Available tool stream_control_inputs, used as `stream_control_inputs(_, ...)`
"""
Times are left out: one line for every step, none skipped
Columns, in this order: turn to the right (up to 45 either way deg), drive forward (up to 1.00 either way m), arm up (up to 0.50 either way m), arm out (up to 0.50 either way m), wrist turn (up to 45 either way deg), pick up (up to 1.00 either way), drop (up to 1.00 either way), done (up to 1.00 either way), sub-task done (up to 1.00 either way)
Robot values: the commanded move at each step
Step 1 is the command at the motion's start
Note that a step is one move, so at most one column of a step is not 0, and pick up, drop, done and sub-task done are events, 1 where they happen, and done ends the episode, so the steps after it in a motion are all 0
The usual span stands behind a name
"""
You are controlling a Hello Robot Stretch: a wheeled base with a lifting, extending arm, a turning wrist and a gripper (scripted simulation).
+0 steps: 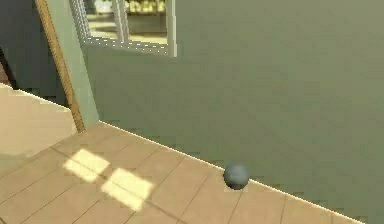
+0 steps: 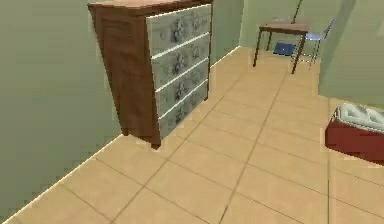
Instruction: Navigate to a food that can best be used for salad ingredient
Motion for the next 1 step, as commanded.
stream_control_inputs(45.0, 0.0, 0.0, 0.0, 0.0, 0.0, 0.0, 0.0, 0.0)
